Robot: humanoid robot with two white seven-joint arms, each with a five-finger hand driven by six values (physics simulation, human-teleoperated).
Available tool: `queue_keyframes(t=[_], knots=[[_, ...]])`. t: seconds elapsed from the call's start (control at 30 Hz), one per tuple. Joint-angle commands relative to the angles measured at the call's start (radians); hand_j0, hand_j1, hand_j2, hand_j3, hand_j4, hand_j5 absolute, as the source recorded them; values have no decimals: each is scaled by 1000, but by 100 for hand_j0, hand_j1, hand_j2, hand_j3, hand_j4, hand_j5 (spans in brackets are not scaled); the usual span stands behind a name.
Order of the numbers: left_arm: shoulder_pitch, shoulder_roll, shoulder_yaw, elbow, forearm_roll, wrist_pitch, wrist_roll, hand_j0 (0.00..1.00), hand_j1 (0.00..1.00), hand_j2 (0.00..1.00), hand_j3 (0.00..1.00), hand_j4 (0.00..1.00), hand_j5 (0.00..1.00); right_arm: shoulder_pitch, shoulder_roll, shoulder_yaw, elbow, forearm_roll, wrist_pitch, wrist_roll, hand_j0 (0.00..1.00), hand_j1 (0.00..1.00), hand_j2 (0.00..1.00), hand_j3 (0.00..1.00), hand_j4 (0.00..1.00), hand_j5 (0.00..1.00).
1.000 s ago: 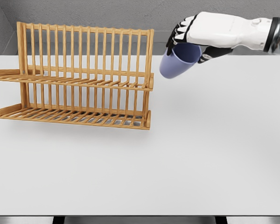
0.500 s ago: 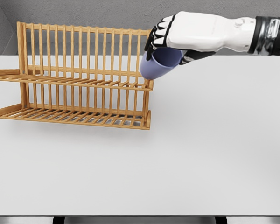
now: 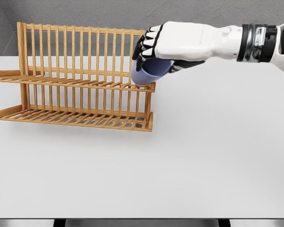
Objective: Right arm put cup on second shelf
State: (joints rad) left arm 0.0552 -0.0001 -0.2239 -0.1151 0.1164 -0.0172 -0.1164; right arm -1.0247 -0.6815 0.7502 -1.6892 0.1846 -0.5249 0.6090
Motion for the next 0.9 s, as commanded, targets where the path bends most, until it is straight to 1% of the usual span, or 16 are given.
queue_keyframes(t=[0.0, 0.03, 0.07, 0.1, 0.3, 0.37, 0.4, 0.43, 0.5, 0.53, 0.6, 0.63, 0.67, 0.73, 0.8, 0.87], knots=[[0, 0, 0, 0, 0, 0, 0, 100, 100, 100, 100, 100, 100, 0, 3, 23, 0, 6, 13, 2, 62, 62, 62, 62, 62, 62], [0, 0, 0, 0, 0, 0, 0, 100, 100, 100, 100, 100, 100, -2, 5, 23, -1, 6, 13, 2, 63, 63, 63, 63, 63, 63], [0, 0, 0, 0, 0, -1, 0, 100, 100, 100, 100, 100, 100, 0, 5, 23, -3, 6, 13, 2, 69, 69, 69, 69, 69, 69], [0, 0, 0, 0, 0, 0, 0, 100, 100, 100, 100, 100, 100, -2, 3, 23, -1, 6, 13, 2, 100, 100, 100, 100, 100, 100], [0, 0, 0, 0, 0, -1, 0, 100, 100, 100, 100, 100, 100, -3, -4, -2, -1, 4, 10, 2, 100, 100, 100, 100, 100, 100], [0, 0, 0, 0, 0, -1, 0, 100, 100, 100, 100, 100, 100, 9, -26, -132, 2, -4, 5, 2, 100, 100, 100, 100, 100, 100], [0, 0, 0, 0, 0, 0, 0, 100, 100, 100, 100, 100, 100, 20, -62, -184, 10, -5, 2, 2, 100, 100, 100, 100, 100, 100], [0, 0, 0, 0, 0, 0, 0, 100, 100, 100, 100, 100, 100, 60, -107, -248, 16, -5, 2, 2, 100, 100, 100, 100, 100, 100], [0, 0, 0, 0, 0, 0, 0, 100, 100, 100, 100, 100, 100, 224, -181, -471, 29, -5, -7, 2, 100, 100, 100, 100, 100, 100], [0, 0, 0, 0, 0, 0, 0, 100, 100, 100, 100, 100, 100, 313, -199, -566, 31, -5, -7, 2, 100, 100, 100, 100, 100, 100], [0, 0, 0, 0, 0, -1, 0, 100, 100, 100, 100, 100, 100, 431, -198, -660, 91, -1, -9, 2, 100, 100, 100, 100, 100, 100], [0, 0, 0, 0, 0, 0, 0, 100, 100, 100, 100, 100, 100, 489, -190, -709, 111, -1, -33, 2, 100, 100, 100, 100, 100, 100], [0, 0, 0, 0, 0, -1, 0, 100, 100, 100, 100, 100, 100, 569, -171, -747, 114, 1, -44, 2, 100, 100, 100, 100, 100, 100], [0, 0, 0, 0, 0, 0, 0, 100, 100, 100, 100, 100, 100, 653, -102, -747, 117, 12, -55, 2, 100, 100, 100, 100, 100, 100], [0, 0, 0, 0, 0, -1, 0, 100, 100, 100, 100, 100, 100, 696, -61, -749, 115, 24, -58, 2, 100, 100, 100, 100, 100, 100], [0, 0, 0, 0, 0, 0, 0, 100, 100, 100, 100, 100, 100, 715, -55, -739, 115, 24, -60, 2, 100, 100, 100, 100, 100, 100]])
